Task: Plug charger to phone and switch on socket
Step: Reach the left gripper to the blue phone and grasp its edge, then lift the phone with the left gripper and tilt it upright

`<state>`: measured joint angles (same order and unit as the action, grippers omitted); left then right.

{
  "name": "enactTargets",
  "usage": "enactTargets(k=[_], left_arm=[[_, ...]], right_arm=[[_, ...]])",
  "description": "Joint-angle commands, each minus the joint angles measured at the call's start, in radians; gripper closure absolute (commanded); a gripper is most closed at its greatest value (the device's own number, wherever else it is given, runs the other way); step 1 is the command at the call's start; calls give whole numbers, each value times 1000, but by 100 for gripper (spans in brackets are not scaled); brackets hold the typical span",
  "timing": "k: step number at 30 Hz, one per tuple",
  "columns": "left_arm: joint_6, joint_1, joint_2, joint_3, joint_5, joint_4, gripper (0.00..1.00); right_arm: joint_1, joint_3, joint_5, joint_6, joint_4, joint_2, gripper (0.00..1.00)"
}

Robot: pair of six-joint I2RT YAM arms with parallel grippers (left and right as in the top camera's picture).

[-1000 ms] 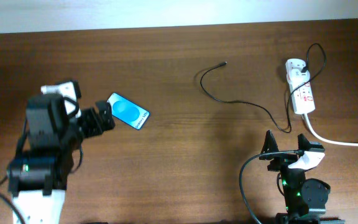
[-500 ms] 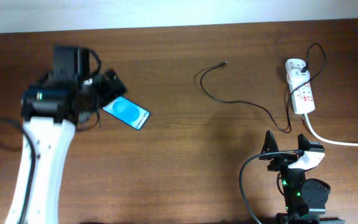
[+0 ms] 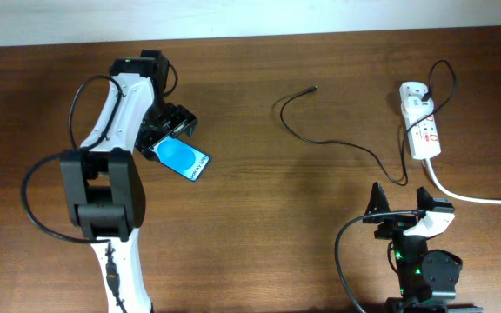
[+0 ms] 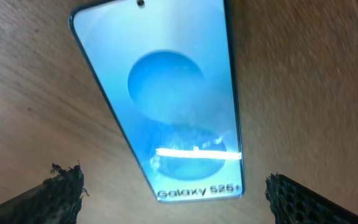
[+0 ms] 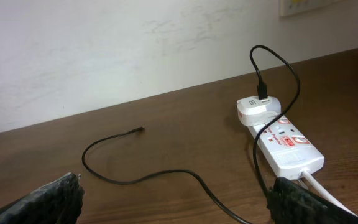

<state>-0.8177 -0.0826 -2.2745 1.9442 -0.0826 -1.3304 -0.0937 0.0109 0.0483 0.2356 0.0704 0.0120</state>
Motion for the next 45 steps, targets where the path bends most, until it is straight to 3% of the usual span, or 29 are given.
enactTargets(k=[1, 8, 18, 21, 26, 29, 31, 32, 34, 38, 45], left_arm=[[-49, 22, -20, 18, -7, 57, 1], [-95, 20, -80, 3, -8, 80, 1], [-96, 20, -82, -150, -8, 141, 1], [-181, 20, -82, -201, -8, 149, 1], [-192, 20, -82, -250, -7, 177, 0], [-192, 20, -82, -264, -7, 233, 14], [-192, 20, -82, -264, -6, 247, 17], [-192, 20, -82, -264, -7, 249, 27], [-191, 20, -82, -264, -6, 247, 32], [-104, 20, -81, -262, -11, 225, 38], [78, 19, -49, -148, -57, 51, 42]], right_arm=[[2, -5, -5, 5, 4, -6, 1], [2, -5, -5, 5, 4, -6, 1], [2, -5, -5, 5, 4, -6, 1], [2, -5, -5, 5, 4, -6, 1], [2, -5, -5, 5, 4, -6, 1], [2, -5, -5, 5, 4, -6, 1], [2, -5, -5, 5, 4, -6, 1], [2, -5, -5, 5, 4, -6, 1], [2, -5, -5, 5, 4, -6, 1], [2, -5, -5, 5, 4, -6, 2], [2, -5, -5, 5, 4, -6, 1]])
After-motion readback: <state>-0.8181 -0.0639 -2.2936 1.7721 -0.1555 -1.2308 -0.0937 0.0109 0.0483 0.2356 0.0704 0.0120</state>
